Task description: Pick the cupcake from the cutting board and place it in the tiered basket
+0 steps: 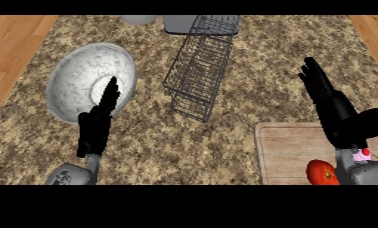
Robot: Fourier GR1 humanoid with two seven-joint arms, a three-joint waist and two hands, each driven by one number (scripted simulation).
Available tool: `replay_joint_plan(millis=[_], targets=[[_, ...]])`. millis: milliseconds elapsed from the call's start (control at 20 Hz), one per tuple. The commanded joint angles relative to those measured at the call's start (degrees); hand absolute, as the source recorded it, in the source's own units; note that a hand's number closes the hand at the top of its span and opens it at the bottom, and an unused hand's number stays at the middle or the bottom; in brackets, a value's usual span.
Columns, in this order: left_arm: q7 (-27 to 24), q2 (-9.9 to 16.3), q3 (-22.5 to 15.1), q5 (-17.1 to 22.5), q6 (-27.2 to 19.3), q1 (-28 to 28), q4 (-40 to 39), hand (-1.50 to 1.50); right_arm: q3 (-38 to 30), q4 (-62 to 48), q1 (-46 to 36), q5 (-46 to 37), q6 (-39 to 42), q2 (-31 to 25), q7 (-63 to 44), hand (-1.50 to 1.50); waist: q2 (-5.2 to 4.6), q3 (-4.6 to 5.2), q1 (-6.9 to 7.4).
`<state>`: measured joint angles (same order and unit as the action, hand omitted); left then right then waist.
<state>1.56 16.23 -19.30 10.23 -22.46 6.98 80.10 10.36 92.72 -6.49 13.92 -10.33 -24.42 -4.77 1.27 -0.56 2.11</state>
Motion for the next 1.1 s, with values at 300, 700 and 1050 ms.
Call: replay_joint_plan(millis=[300, 700, 1050], targets=[[3.7, 5.4, 5.1, 3.9, 3.6, -1.5, 4.6, 0.0, -7.6, 5.0, 7.5, -12.4, 5.3, -16.6, 9.7, 1.5, -0.44, 1.52, -6.85], [5.3, 10.7, 10.4, 10.1, 14.5, -3.8, 8.1, 0.0, -15.5, 2.8, 19.3, -4.8, 3.3, -5.1, 26.9, -1.5, -1.15, 0.54, -2.49], [6.6, 9.9, 10.3, 9.8, 13.3, -2.8, 8.1, 0.0, -20.7, 12.0, 26.1, -18.0, 3.4, -23.7, 15.1, -1.5, -1.0, 0.79, -3.8]])
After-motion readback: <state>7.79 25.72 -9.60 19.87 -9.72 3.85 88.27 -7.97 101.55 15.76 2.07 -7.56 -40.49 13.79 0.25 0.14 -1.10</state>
